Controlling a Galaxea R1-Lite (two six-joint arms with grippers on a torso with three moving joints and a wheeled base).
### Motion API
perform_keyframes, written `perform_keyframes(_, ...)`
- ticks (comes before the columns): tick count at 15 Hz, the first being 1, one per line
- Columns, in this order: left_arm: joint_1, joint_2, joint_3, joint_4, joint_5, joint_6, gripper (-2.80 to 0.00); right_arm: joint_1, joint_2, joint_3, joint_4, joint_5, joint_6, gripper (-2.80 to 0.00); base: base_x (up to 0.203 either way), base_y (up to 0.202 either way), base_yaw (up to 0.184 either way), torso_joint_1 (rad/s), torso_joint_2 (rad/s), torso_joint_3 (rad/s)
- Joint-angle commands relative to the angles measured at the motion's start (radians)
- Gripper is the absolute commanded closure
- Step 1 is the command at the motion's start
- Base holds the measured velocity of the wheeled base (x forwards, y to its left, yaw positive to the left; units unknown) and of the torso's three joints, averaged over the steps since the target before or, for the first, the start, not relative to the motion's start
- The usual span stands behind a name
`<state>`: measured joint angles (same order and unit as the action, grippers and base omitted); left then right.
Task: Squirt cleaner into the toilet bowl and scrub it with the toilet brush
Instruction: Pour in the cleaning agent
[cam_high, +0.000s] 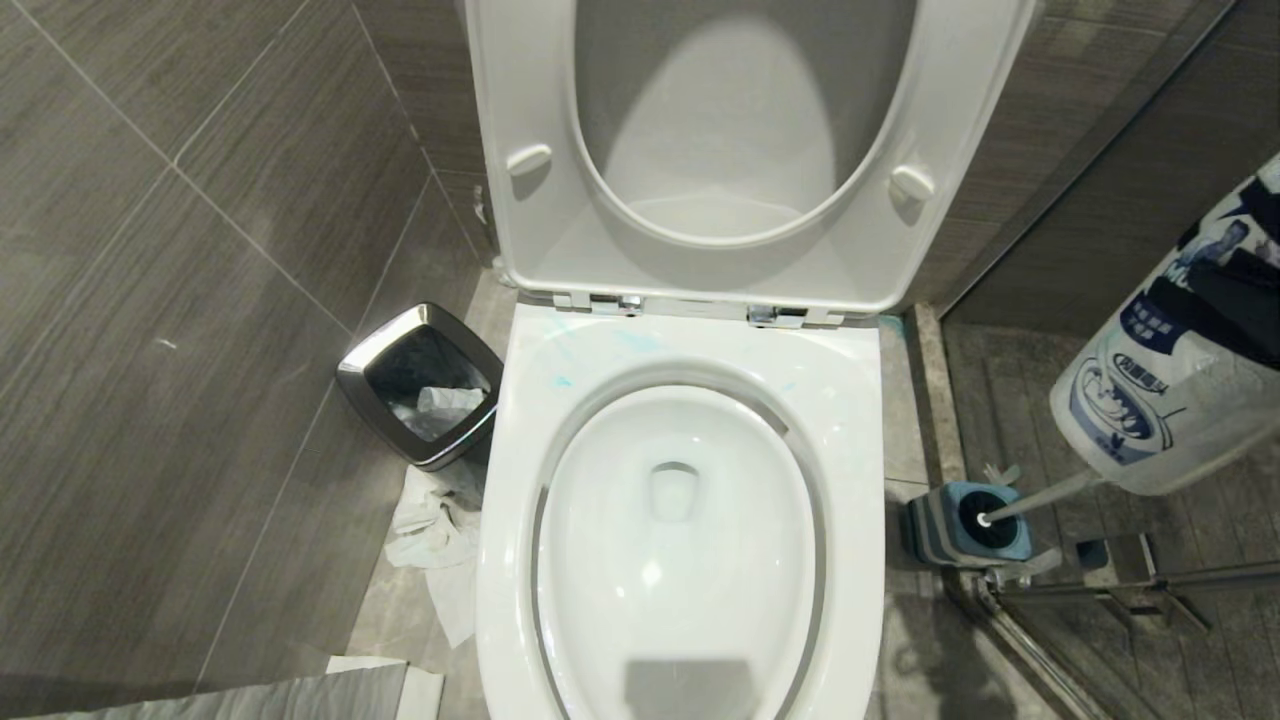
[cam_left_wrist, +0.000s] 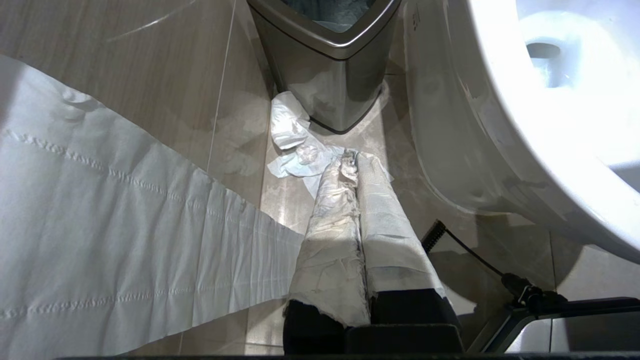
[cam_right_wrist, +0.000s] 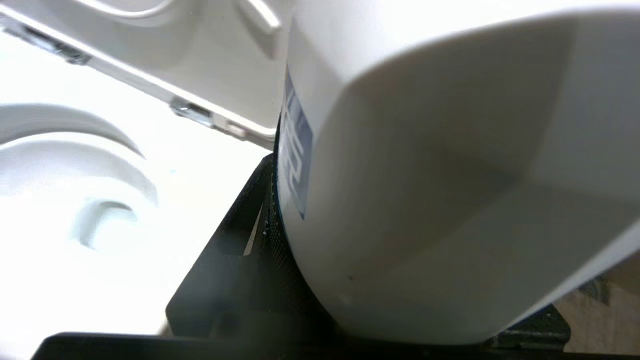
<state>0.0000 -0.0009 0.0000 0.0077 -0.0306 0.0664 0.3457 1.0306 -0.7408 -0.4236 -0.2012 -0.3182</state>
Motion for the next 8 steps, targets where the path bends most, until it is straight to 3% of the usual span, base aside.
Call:
perform_keyframes(1, 0.0, 0.001, 0.002, 0.0, 0.0, 0.001, 0.0, 0.075, 0.065, -0.02, -0.003, -0.023, -0.018, 0.0, 0.0, 0.0, 0.0, 0.0, 0.0, 0.0)
perform_keyframes(3, 0.0, 0.001, 0.002, 0.0, 0.0, 0.001, 0.0, 0.16, 0.12, -0.065, -0.004, -0.078, -0.041, 0.0, 0.0, 0.0, 0.0, 0.0, 0.0, 0.0)
perform_keyframes(8, 0.0, 0.001, 0.002, 0.0, -0.002, 0.001, 0.0, 0.413, 0.284, -0.176, -0.004, -0.306, -0.05, 0.0, 0.0, 0.0, 0.0, 0.0, 0.0, 0.0)
